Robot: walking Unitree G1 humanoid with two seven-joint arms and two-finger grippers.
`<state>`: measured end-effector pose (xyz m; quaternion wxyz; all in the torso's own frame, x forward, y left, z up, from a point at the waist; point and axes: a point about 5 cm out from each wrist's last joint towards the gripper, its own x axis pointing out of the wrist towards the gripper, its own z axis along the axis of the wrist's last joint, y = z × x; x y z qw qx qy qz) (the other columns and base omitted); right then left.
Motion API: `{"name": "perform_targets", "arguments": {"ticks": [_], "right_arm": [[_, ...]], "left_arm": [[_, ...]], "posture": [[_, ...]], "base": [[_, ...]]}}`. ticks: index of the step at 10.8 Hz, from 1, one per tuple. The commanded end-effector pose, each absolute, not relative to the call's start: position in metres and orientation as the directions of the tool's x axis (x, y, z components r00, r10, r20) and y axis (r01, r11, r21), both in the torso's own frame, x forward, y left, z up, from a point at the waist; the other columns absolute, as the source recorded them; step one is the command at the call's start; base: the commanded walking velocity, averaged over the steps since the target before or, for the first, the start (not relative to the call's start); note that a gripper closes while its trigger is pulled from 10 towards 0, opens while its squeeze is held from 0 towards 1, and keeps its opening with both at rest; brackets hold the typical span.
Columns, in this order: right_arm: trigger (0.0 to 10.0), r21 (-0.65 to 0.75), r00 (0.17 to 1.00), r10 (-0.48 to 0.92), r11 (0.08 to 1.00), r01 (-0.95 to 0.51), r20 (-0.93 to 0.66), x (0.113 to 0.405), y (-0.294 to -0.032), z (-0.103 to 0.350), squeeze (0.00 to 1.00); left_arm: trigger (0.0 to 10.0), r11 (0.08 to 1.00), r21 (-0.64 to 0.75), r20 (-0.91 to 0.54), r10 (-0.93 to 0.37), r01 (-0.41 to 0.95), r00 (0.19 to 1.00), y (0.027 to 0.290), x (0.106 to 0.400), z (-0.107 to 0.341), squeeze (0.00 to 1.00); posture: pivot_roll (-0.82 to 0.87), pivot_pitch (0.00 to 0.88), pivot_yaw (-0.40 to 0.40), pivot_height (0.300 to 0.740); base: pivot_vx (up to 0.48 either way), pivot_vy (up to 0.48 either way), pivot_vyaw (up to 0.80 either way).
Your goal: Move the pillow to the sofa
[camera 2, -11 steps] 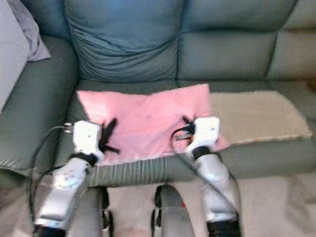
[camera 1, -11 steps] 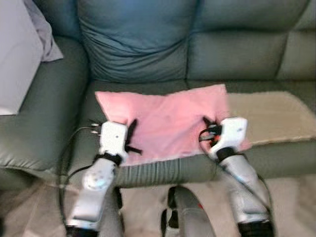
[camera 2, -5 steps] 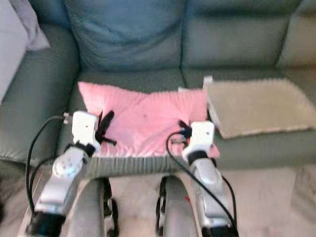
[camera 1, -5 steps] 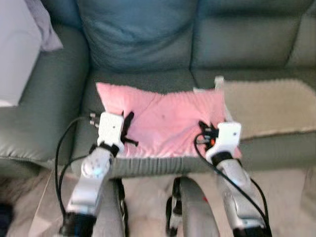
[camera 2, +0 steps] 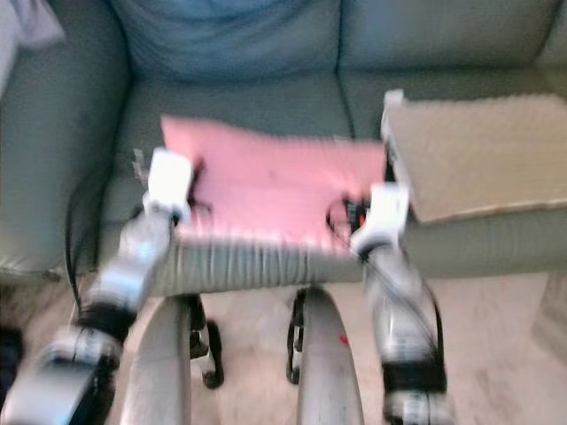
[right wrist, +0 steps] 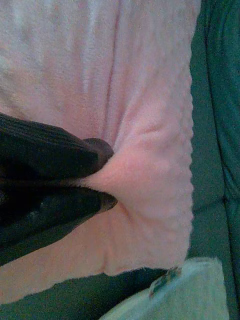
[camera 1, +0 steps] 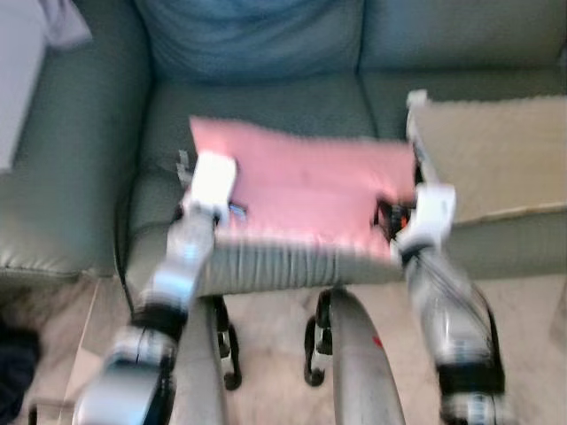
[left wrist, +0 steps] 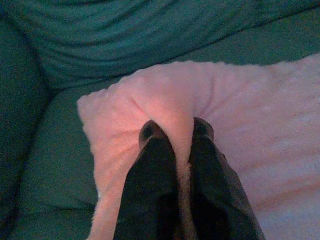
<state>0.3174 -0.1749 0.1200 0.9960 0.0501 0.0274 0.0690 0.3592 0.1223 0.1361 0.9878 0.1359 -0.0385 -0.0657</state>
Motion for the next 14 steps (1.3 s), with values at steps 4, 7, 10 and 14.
{"name": "perform_targets", "arguments": {"ticks": [4,7,10,14], "right_arm": [[10.0,0.002,0.948,0.307,0.951,-0.308,-0.083,0.354,-0.192,0.138,0.00],[10.0,-0.027,0.943,0.325,0.944,-0.328,-0.070,0.357,-0.210,0.141,0.00],[10.0,-0.073,0.970,0.243,0.967,-0.244,-0.020,0.357,-0.224,0.145,1.00],[10.0,-0.072,0.964,0.245,0.969,-0.238,0.101,0.363,-0.204,0.164,1.00]], "left_arm": [[10.0,0.905,0.372,0.038,0.204,-0.204,0.978,0.183,0.368,0.129,0.00],[10.0,0.879,0.389,0.049,0.281,-0.277,0.959,0.194,0.359,0.118,0.00],[10.0,0.896,0.311,0.017,0.329,-0.318,0.944,0.191,0.359,0.113,0.66],[10.0,0.906,0.272,0.015,0.333,-0.324,0.943,0.185,0.363,0.116,1.00]], "posture": [[-0.06,0.451,-0.024,0.636],[-0.08,0.433,-0.055,0.636],[-0.10,0.413,-0.066,0.636],[-0.10,0.385,-0.074,0.636]], "base": [[0.000,0.000,0.00],[0.000,0.000,0.00],[0.000,0.000,0.00],[0.000,0.000,0.00]]}}
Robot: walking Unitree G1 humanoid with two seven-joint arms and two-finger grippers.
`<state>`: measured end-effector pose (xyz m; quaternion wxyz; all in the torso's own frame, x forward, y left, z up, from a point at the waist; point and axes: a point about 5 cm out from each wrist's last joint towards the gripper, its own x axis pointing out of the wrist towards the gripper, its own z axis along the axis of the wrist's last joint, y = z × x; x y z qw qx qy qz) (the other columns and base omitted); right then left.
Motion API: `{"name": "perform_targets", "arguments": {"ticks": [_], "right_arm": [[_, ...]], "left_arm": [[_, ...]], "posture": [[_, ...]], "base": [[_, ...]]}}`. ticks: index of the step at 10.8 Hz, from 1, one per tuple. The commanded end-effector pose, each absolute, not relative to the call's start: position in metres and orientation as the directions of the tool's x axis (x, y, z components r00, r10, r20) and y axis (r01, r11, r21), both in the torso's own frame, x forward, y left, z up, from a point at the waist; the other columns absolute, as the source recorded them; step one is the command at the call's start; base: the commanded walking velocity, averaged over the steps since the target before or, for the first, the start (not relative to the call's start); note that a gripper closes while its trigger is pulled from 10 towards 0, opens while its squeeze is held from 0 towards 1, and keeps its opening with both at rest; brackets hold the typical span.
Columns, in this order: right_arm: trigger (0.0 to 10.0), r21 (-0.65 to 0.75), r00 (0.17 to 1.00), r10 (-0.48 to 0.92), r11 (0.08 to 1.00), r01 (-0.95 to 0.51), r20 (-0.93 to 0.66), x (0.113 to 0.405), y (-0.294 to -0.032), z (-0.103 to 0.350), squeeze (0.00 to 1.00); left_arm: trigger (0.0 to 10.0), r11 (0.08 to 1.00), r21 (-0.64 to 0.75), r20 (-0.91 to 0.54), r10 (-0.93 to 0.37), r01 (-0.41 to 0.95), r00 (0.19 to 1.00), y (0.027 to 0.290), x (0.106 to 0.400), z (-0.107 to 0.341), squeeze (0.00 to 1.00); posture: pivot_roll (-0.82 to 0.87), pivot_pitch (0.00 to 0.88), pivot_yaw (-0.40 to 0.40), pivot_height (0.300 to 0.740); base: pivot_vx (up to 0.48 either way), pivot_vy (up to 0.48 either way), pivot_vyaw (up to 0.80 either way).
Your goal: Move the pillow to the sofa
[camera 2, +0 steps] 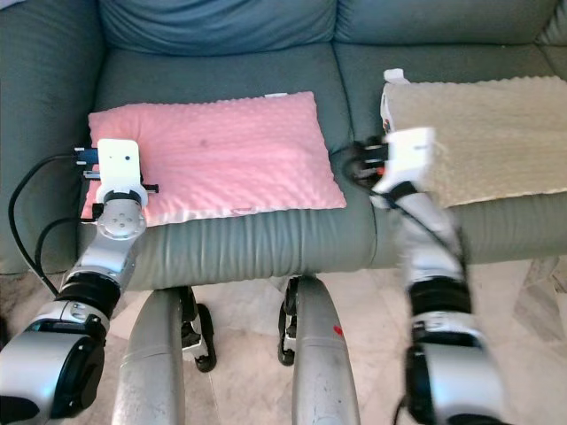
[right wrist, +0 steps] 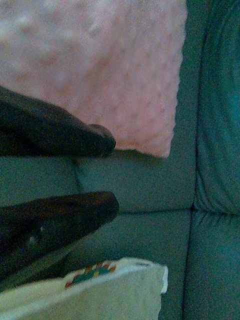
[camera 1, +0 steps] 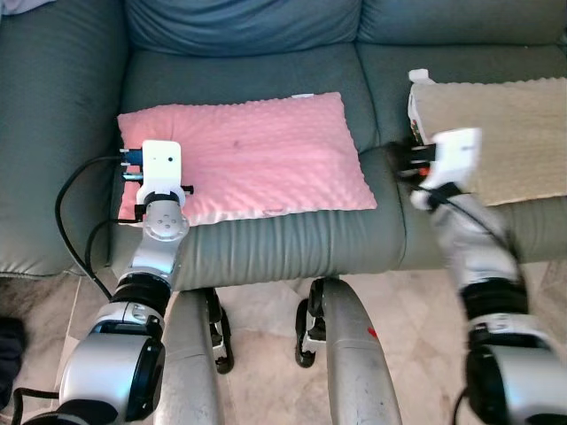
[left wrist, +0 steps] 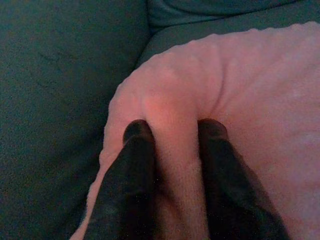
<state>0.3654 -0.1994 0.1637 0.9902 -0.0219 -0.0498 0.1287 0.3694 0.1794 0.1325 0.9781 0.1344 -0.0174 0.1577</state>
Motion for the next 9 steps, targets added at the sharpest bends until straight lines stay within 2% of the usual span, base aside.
{"name": "perform_targets", "arguments": {"ticks": [1,4,6,7,9], "right_arm": [[10.0,-0.053,0.957,0.260,0.965,-0.255,0.126,0.362,-0.196,0.167,1.00],[10.0,-0.010,0.923,0.334,0.941,-0.339,0.193,0.354,-0.160,0.174,1.00],[10.0,-0.006,0.889,0.420,0.905,-0.426,0.181,0.346,-0.140,0.166,1.00],[10.0,-0.010,0.870,0.469,0.881,-0.473,0.150,0.336,-0.129,0.154,1.00],[10.0,-0.046,0.835,0.535,0.844,-0.534,0.130,0.329,-0.117,0.147,1.00]], "left_arm": [[10.0,0.906,0.270,0.016,0.334,-0.326,0.942,0.185,0.362,0.115,1.00],[10.0,0.911,0.246,0.043,0.332,-0.332,0.942,0.186,0.363,0.122,1.00],[10.0,0.927,0.227,0.062,0.292,-0.298,0.954,0.184,0.363,0.125,1.00],[10.0,0.914,0.243,0.063,0.319,-0.324,0.946,0.190,0.359,0.122,1.00],[10.0,0.890,0.288,0.074,0.347,-0.353,0.935,0.200,0.354,0.118,1.00]], "posture": [[-0.10,0.381,-0.074,0.636],[-0.09,0.359,-0.070,0.636],[-0.09,0.347,-0.060,0.636],[-0.09,0.335,-0.056,0.636],[-0.08,0.255,-0.041,0.636]], "base": [[0.000,0.000,0.00],[0.000,0.000,0.00],[0.000,0.000,0.00],[0.000,0.000,0.00],[0.000,0.000,0.00]]}}
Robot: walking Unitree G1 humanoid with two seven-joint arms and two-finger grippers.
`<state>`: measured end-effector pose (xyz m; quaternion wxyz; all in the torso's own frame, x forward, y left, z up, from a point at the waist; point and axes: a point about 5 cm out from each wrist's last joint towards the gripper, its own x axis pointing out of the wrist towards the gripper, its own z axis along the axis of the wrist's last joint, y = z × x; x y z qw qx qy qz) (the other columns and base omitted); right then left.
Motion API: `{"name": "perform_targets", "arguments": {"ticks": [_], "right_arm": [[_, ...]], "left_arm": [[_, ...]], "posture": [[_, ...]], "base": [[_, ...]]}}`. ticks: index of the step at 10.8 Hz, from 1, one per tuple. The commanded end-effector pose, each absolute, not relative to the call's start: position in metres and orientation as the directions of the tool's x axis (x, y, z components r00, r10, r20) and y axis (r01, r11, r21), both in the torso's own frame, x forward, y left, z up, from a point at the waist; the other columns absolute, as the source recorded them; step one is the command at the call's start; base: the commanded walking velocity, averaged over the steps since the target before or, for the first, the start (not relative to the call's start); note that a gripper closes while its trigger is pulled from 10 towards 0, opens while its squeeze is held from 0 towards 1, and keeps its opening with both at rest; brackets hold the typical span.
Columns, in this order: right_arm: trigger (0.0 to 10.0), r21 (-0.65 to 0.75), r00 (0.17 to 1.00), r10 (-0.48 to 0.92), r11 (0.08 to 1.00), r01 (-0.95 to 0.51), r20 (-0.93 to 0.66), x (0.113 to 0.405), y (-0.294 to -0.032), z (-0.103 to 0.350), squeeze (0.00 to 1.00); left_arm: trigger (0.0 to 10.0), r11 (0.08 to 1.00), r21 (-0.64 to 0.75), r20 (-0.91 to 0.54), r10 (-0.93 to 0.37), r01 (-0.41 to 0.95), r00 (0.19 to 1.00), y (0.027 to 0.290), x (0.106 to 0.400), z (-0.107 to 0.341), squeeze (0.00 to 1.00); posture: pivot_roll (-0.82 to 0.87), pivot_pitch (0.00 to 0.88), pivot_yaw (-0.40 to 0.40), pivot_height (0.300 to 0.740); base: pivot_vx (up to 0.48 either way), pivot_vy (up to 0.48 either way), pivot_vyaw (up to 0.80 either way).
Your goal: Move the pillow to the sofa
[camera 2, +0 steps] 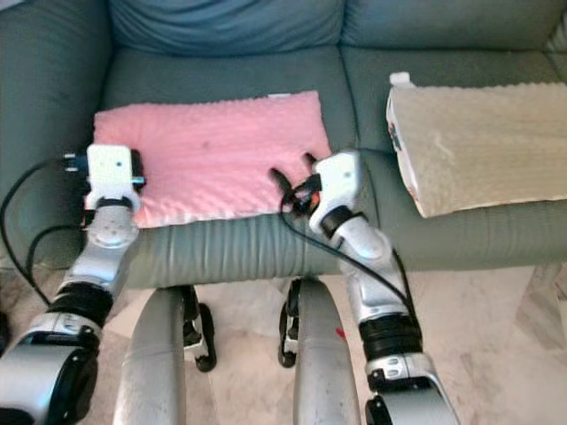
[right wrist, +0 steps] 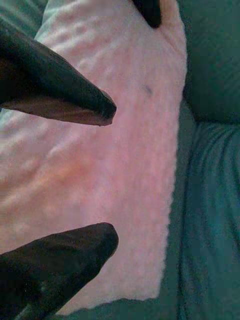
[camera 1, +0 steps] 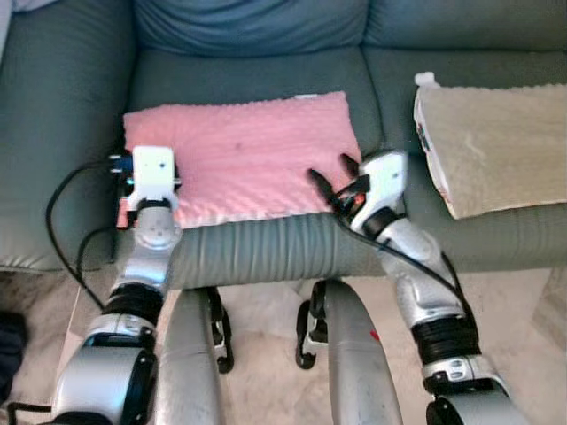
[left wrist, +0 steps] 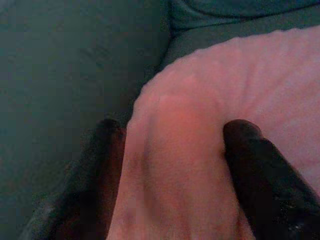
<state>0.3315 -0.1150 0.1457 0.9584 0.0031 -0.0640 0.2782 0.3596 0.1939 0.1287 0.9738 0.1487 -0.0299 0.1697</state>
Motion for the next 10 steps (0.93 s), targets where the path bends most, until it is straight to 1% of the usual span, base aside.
{"name": "perform_targets", "arguments": {"ticks": [1,3,4,6,8,9,10], "right_arm": [[10.0,0.020,0.835,0.531,0.842,-0.539,0.147,0.334,-0.110,0.151,1.00],[10.0,-0.006,0.817,0.533,0.838,-0.545,0.220,0.343,-0.098,0.176,1.00],[10.0,0.000,0.816,0.531,0.838,-0.546,0.230,0.344,-0.097,0.178,1.00],[10.0,-0.038,0.824,0.529,0.845,-0.533,0.202,0.340,-0.099,0.172,1.00],[10.0,-0.056,0.844,0.511,0.859,-0.509,0.160,0.321,-0.106,0.153,1.00],[10.0,-0.062,0.858,0.486,0.873,-0.483,0.167,0.310,-0.109,0.146,1.00],[10.0,-0.033,0.888,0.418,0.907,-0.420,0.194,0.288,-0.103,0.139,1.00]], "left_arm": [[10.0,0.878,0.306,0.094,0.357,-0.368,0.930,0.201,0.352,0.117,1.00],[10.0,0.883,0.286,0.143,0.344,-0.371,0.928,0.199,0.351,0.126,1.00],[10.0,0.888,0.289,0.153,0.326,-0.358,0.933,0.196,0.351,0.127,1.00],[10.0,0.905,0.289,0.162,0.274,-0.311,0.948,0.189,0.348,0.127,1.00],[10.0,0.925,0.280,0.177,0.212,-0.256,0.961,0.185,0.333,0.125,1.00],[10.0,0.935,0.275,0.157,0.187,-0.225,0.970,0.181,0.320,0.118,1.00],[10.0,0.954,0.239,0.127,0.153,-0.180,0.980,0.178,0.287,0.108,1.00]], "posture": [[-0.07,0.202,-0.029,0.636],[-0.06,0.145,-0.024,0.636],[-0.05,0.131,-0.022,0.636],[-0.04,0.101,-0.024,0.636],[-0.04,0.086,-0.026,0.636],[-0.03,0.083,-0.024,0.636],[-0.02,0.090,-0.018,0.636]], "base": [[0.000,0.000,0.00],[0.000,0.000,0.00],[0.000,0.000,0.00],[0.000,0.000,0.00],[0.000,0.000,0.00],[0.000,0.000,0.00],[0.000,0.000,0.00]]}}
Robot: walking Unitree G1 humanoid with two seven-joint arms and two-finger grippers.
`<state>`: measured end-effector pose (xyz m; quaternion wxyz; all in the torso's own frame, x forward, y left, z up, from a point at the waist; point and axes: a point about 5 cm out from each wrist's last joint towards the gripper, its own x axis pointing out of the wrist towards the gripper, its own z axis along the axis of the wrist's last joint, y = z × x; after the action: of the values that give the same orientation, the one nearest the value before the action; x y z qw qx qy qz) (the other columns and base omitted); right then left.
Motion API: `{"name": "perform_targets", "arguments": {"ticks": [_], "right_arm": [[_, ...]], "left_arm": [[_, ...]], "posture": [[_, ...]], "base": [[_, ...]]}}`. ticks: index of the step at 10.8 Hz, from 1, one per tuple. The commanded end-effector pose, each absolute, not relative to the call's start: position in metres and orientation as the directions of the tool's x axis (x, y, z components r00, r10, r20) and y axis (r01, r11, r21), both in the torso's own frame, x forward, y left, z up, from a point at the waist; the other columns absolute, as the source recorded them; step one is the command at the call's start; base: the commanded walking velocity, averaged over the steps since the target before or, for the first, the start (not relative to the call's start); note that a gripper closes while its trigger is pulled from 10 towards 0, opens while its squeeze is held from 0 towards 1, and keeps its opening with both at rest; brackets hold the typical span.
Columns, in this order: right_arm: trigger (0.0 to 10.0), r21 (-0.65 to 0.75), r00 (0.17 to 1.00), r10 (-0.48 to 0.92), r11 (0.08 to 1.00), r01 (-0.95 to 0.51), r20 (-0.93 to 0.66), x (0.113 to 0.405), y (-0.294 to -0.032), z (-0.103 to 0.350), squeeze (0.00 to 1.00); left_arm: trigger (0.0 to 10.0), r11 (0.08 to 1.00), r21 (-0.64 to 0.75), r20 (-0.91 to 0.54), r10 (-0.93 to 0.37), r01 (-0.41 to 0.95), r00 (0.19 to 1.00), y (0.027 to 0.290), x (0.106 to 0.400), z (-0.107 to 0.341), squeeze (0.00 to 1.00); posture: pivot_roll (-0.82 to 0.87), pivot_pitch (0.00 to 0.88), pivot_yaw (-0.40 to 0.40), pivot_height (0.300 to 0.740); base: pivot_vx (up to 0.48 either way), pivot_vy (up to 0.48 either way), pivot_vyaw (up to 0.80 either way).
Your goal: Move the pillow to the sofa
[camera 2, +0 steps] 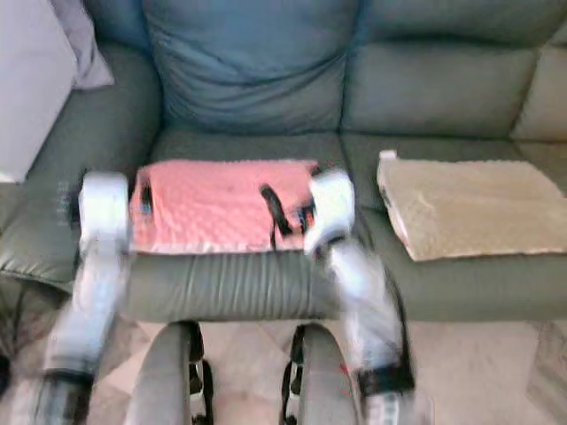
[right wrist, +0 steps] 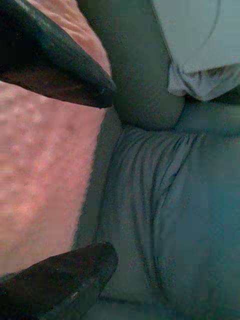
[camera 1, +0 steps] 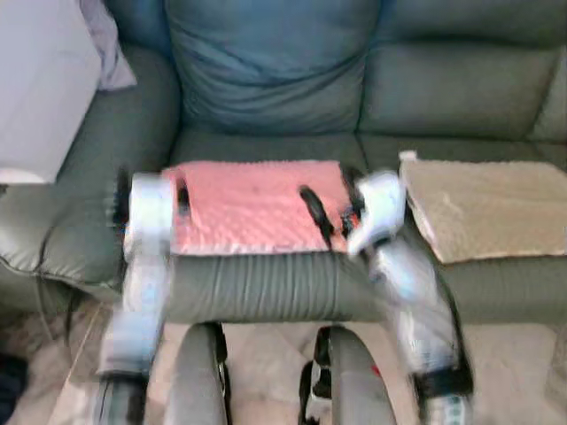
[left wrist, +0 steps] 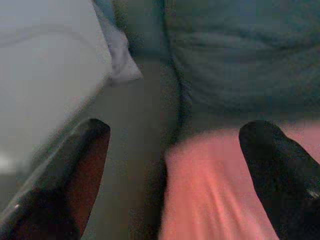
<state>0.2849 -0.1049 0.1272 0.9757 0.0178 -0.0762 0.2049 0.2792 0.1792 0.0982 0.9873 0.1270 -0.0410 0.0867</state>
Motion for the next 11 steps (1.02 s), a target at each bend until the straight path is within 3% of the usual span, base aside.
{"name": "perform_targets", "arguments": {"ticks": [1,2,4,5,6,11], "right_arm": [[10.0,-0.016,0.921,0.354,0.934,-0.356,0.165,0.273,-0.105,0.126,1.00],[10.0,-0.023,0.927,0.343,0.939,-0.344,0.155,0.269,-0.108,0.123,1.00],[10.0,0.034,0.986,0.150,0.988,-0.153,0.079,0.257,-0.147,0.104,1.00],[10.0,0.007,0.988,0.130,0.991,-0.131,0.084,0.257,-0.152,0.107,0.53],[10.0,-0.027,0.983,0.147,0.989,-0.145,0.106,0.267,-0.153,0.116,0.00],[10.0,0.011,0.980,0.152,0.988,-0.155,0.130,0.286,-0.147,0.125,0.00]], "left_arm": [[10.0,0.960,0.228,0.092,0.146,-0.164,0.985,0.178,0.265,0.096,1.00],[10.0,0.959,0.228,0.090,0.149,-0.166,0.985,0.179,0.259,0.094,1.00],[10.0,0.967,0.215,0.049,0.127,-0.135,0.991,0.179,0.247,0.087,1.00],[10.0,0.975,0.201,0.022,0.095,-0.097,0.995,0.173,0.245,0.087,0.00],[10.0,0.982,0.183,0.018,0.043,-0.046,0.999,0.159,0.251,0.090,0.00],[10.0,0.987,0.127,-0.009,0.100,-0.098,0.995,0.153,0.263,0.093,0.00]], "posture": [[-0.02,0.087,-0.025,0.636],[-0.02,0.086,-0.027,0.636],[-0.04,0.078,-0.043,0.636],[-0.05,0.076,-0.043,0.646],[-0.06,0.072,-0.046,0.661],[-0.04,0.045,-0.057,0.740]], "base": [[0.000,0.000,0.00],[0.000,0.000,0.00],[0.000,0.000,0.00],[0.000,0.000,0.00],[0.000,0.000,0.00],[0.000,0.000,0.00]]}}
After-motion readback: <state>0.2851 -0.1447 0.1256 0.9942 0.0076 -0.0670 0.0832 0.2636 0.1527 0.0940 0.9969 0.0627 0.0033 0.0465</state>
